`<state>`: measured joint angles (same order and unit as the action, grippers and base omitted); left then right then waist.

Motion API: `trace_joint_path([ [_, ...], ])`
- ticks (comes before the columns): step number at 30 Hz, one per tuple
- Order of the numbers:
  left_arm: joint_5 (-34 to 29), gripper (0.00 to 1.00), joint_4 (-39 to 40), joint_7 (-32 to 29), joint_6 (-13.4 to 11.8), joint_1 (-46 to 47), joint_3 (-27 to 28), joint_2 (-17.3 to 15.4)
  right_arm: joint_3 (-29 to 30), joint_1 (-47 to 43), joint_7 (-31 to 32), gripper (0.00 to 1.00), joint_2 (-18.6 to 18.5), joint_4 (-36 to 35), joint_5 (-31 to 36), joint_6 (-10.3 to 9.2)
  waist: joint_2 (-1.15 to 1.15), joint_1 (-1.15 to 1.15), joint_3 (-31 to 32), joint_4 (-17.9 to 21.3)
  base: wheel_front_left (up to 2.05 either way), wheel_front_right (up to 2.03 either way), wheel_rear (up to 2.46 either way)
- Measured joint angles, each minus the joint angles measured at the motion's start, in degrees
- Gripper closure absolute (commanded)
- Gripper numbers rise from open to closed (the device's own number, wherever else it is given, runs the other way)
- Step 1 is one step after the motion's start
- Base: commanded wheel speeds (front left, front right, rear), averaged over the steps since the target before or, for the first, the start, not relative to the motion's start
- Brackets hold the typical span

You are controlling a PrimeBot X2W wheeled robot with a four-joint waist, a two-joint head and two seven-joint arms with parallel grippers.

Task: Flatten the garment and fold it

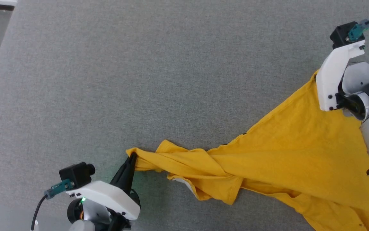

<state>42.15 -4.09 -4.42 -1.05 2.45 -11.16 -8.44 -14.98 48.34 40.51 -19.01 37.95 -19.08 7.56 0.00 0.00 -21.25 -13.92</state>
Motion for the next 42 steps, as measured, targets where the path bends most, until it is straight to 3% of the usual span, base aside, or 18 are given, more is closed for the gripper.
trace_joint_path([
  [10, 0.12, 1.00, 0.46, 0.97, -0.23, -2.31, 0.57, -1.08, 10.63, -15.99, -21.18, 1.00, 4.37, -9.93, -0.09, -0.02, 0.00, 0.00, 5.39, 1.32, 0.00, 0.00, 0.00],
  [18, -1.23, 1.00, 4.64, 4.47, -1.72, -3.09, 2.59, -2.27, 20.38, -32.16, -29.13, 1.00, 8.99, -25.20, -0.07, -0.02, 0.00, -0.01, 10.33, 5.71, 0.00, 0.00, 0.00],
  [23, -1.87, 1.00, 7.61, 4.91, -1.94, -2.57, 3.05, -3.24, 24.30, -40.24, -27.27, 1.00, 12.56, -34.66, 0.48, -0.02, 0.00, -0.02, 12.65, 9.26, 0.00, 0.00, 0.00],
  [29, -0.01, 1.00, 11.14, 0.44, 1.04, 3.61, 1.99, -4.98, 26.73, -42.85, -21.45, 1.00, 12.98, -45.22, 1.33, -0.02, 0.00, -0.01, 14.82, 13.13, 0.00, 0.00, 0.00],
  [34, 2.01, 1.00, 13.23, -4.26, 3.42, 13.44, 1.91, -7.26, 27.22, -39.08, -15.01, 1.00, 8.43, -51.69, 2.71, -0.02, 0.00, -0.01, 15.65, 15.76, 0.00, 0.00, 0.00],
  [42, 3.31, 1.00, 14.47, -8.44, 3.59, 32.94, 3.32, -8.95, 23.52, -22.68, -5.36, 1.00, 0.48, -53.94, 4.28, -0.01, 0.00, 0.00, 13.09, 17.87, 0.00, 0.00, 0.00],
])
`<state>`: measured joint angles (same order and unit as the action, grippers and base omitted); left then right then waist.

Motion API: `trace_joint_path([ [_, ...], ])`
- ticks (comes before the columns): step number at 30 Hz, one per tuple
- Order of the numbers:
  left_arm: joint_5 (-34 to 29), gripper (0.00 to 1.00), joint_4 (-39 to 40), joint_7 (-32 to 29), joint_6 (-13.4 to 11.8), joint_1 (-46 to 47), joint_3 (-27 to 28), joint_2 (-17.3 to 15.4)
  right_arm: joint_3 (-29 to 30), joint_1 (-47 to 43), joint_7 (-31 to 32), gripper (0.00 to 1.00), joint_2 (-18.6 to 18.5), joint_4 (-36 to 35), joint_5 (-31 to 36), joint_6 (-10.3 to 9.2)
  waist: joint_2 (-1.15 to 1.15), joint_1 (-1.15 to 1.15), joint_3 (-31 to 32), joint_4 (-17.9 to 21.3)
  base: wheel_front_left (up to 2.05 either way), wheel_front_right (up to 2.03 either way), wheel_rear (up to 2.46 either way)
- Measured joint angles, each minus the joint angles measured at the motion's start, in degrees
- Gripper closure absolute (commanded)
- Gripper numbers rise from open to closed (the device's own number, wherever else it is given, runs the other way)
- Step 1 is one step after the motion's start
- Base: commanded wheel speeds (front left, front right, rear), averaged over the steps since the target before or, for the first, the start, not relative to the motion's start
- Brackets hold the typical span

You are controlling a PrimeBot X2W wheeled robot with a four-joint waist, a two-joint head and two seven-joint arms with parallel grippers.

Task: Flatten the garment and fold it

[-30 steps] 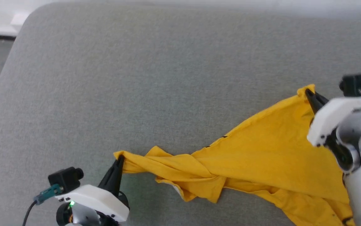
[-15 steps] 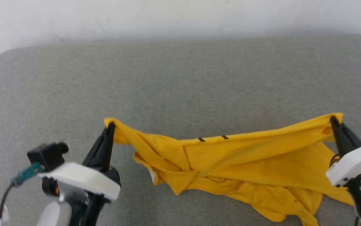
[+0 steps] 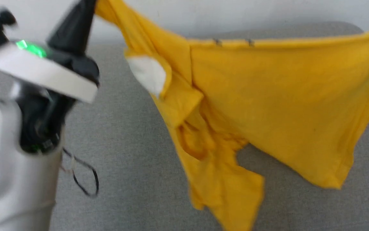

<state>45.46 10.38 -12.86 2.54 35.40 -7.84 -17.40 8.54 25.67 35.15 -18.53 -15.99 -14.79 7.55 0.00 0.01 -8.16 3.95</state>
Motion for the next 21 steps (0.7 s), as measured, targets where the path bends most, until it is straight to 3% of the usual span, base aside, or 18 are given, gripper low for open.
trace_joint_path([
  [10, -0.91, 1.00, -8.61, -1.80, -1.70, 28.16, 2.67, -1.01, -10.46, 26.35, 4.09, 1.00, -5.64, 10.47, 1.60, 0.00, 0.00, 0.01, -8.51, 1.00, 0.00, 0.00, 0.00],
  [16, -5.66, 1.00, -16.42, 1.43, -3.09, 43.91, 3.79, -2.59, -13.77, 42.99, 0.32, 1.00, -3.02, 19.67, 6.35, 0.01, 0.00, 0.02, -15.32, 1.64, 0.00, 0.00, 0.00],
  [21, -8.67, 1.00, -22.62, 6.26, -3.24, 55.06, 4.02, -3.00, -12.76, 54.19, -5.32, 1.00, 0.65, 26.15, 12.23, 0.04, 0.00, 0.02, -21.03, 2.21, 0.00, 0.00, 0.00],
])
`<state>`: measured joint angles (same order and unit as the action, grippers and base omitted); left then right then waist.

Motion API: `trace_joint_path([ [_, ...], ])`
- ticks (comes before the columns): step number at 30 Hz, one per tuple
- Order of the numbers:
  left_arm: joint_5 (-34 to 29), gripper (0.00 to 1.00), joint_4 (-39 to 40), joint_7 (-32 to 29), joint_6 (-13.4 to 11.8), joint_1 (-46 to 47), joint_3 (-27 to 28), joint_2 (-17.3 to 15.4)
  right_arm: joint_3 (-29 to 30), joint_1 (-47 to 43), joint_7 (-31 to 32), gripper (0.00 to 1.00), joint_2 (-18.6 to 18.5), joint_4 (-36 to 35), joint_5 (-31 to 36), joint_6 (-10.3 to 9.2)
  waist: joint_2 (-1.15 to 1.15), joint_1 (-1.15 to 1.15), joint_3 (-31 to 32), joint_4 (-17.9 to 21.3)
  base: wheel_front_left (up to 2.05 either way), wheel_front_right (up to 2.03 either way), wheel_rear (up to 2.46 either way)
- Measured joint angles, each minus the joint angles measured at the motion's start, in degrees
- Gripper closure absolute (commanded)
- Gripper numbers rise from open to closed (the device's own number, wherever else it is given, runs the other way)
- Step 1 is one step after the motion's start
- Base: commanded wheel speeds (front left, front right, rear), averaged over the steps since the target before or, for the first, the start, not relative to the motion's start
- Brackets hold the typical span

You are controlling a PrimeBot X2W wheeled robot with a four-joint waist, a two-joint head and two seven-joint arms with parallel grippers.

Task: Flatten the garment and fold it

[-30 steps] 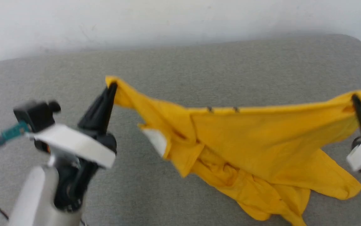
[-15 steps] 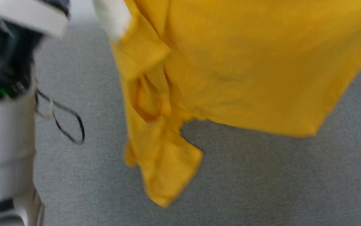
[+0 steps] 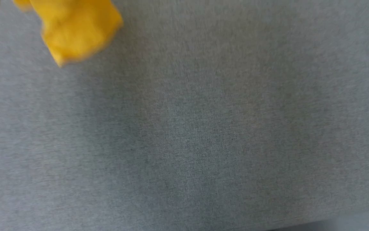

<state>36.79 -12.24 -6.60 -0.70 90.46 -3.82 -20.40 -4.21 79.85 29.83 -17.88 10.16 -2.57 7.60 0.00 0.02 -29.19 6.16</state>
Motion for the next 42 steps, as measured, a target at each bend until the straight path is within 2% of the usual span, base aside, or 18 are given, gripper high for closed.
trace_joint_path([
  [7, -2.49, 1.00, -5.72, 8.58, 0.78, 8.55, 0.43, -0.10, 5.12, 9.82, -10.43, 1.00, 4.01, 6.35, 5.77, 0.01, 0.00, -0.01, -6.13, 0.75, 0.00, 0.00, 0.00],
  [12, -2.63, 1.00, -10.57, 9.72, 3.96, 5.73, -0.47, -1.49, 5.21, 8.11, -13.69, 1.00, 5.24, 11.45, 5.68, 0.01, 0.00, 0.00, -7.60, 1.00, 0.00, 0.00, 0.00],
  [19, -5.16, 1.00, -17.40, 9.96, 6.73, -12.20, -5.32, -6.32, -2.32, -8.98, -12.63, 1.00, 5.41, 13.39, -1.16, 0.01, 0.00, -0.02, -4.62, 0.64, 0.00, 0.00, 0.00],
  [23, -4.86, 1.00, -19.00, 9.43, 7.33, -24.21, -8.98, -7.49, -6.54, -21.86, -9.70, 1.00, 4.07, 10.99, -6.42, 0.02, 0.00, -0.03, -1.74, -0.04, 0.00, 0.00, 0.00],
  [27, -2.26, 1.00, -17.95, 7.34, 7.78, -36.33, -12.49, -8.24, -7.76, -34.59, -6.87, 1.00, 2.16, 6.78, -11.00, 0.01, 0.00, -0.03, 1.67, -0.80, 0.00, 0.00, 0.00],
  [33, 4.04, 1.00, -9.98, -0.20, 7.81, -55.49, -19.15, -10.13, -5.54, -51.46, -4.26, 1.00, 0.62, 1.02, -13.17, 0.02, 0.00, -0.05, 7.45, -2.00, 0.00, 0.00, 0.00],
  [39, 9.75, 1.00, -1.32, -6.57, 7.61, -72.07, -22.35, -11.54, 0.07, -63.32, -3.05, 1.00, 2.81, -2.71, -13.43, 0.01, 0.00, -0.05, 12.74, -3.39, 0.00, 0.00, 0.00],
  [42, 10.94, 1.00, 2.65, -8.72, 5.52, -77.61, -23.10, -12.11, 2.08, -67.33, -2.60, 1.00, 3.14, -3.36, -11.68, 0.01, 0.00, -0.05, 14.86, -4.15, 0.00, 0.00, 0.00],
])
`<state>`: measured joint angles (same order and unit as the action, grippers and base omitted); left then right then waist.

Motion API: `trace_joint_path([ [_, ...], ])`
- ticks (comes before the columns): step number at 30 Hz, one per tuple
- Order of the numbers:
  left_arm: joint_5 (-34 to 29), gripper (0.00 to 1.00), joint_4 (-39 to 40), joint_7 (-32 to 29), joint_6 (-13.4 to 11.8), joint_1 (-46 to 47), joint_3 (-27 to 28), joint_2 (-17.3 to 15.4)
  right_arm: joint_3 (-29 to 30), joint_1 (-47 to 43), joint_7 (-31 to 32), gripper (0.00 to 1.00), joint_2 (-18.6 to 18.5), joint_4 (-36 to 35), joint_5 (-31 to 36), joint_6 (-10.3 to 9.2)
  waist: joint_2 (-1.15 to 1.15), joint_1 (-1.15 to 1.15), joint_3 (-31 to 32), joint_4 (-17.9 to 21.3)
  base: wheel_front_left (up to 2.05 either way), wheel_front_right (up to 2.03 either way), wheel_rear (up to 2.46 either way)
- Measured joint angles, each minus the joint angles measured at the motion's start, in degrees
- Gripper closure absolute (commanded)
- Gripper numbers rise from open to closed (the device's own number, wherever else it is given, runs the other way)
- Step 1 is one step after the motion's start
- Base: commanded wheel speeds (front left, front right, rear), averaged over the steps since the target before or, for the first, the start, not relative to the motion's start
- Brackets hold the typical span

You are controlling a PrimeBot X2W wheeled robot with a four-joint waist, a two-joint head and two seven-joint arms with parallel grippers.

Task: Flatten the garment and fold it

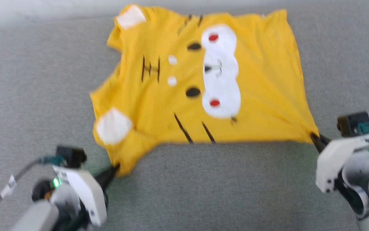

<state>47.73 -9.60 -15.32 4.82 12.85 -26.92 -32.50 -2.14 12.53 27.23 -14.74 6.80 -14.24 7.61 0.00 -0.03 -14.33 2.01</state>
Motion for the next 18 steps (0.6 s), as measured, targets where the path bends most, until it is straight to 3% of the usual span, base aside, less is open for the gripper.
trace_joint_path([
  [7, 3.59, 1.00, 6.36, -4.13, -3.97, -11.00, -1.23, -1.25, 5.28, -6.55, 1.49, 1.00, 1.13, -1.35, 2.79, 0.00, 0.00, 0.01, 3.63, -1.61, 0.00, 0.00, 0.00],
  [12, 4.16, 1.00, 9.78, -3.83, -5.98, -16.35, -1.97, -1.65, 7.64, -11.77, 2.55, 1.00, 3.10, -2.68, 3.42, 0.00, 0.00, 0.02, 5.20, -2.54, 0.00, 0.00, 0.00],
  [18, -1.59, 1.00, 10.87, 6.46, -8.03, -17.57, -2.16, 0.83, 10.05, -17.03, -0.68, 1.00, 6.61, -4.30, 3.70, 0.00, 0.00, 0.02, 5.59, -2.92, 0.00, 0.00, 0.00],
])
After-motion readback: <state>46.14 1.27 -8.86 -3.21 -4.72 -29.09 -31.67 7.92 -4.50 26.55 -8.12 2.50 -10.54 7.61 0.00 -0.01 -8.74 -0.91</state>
